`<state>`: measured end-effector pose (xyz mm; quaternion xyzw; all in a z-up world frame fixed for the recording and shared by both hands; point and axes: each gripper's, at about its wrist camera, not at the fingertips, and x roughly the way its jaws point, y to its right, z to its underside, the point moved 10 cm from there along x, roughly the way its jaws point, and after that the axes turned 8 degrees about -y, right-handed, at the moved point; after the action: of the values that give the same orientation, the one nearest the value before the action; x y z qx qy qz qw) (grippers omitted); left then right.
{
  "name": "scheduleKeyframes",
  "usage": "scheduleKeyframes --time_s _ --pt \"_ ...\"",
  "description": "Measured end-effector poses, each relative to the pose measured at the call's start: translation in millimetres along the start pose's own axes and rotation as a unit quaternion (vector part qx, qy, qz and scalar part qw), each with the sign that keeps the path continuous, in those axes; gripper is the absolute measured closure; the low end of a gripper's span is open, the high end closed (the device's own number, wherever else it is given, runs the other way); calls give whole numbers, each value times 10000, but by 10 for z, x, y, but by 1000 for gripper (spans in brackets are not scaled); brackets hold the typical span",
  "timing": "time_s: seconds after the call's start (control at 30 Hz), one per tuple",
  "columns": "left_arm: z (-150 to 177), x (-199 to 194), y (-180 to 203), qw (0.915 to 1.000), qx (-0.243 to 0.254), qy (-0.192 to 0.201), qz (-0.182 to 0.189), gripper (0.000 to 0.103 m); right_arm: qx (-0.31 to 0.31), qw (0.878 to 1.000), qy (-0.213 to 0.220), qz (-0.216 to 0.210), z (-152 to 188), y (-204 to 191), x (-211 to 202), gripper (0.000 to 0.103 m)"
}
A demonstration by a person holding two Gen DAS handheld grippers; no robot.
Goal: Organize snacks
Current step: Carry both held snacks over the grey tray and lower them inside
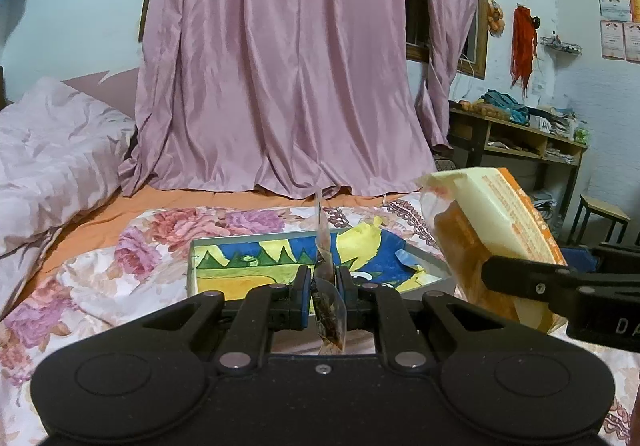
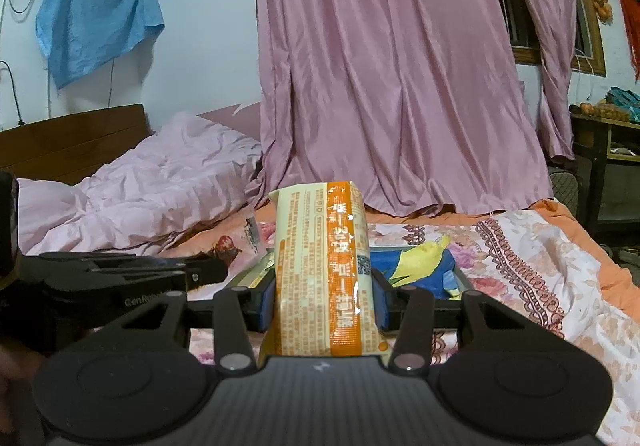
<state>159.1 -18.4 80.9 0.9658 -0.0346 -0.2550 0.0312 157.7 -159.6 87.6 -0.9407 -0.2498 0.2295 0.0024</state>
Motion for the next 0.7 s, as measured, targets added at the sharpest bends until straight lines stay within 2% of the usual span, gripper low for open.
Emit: scheduleKeyframes --time_s 0.33,0.7 --pt "-144 354 -101 10000 -60 10 31 89 -160 9998 75 78 -245 26 272 53" --pt "-347 726 -484 9992 -385 2 -103 89 -219 9997 120 83 -560 79 667 53"
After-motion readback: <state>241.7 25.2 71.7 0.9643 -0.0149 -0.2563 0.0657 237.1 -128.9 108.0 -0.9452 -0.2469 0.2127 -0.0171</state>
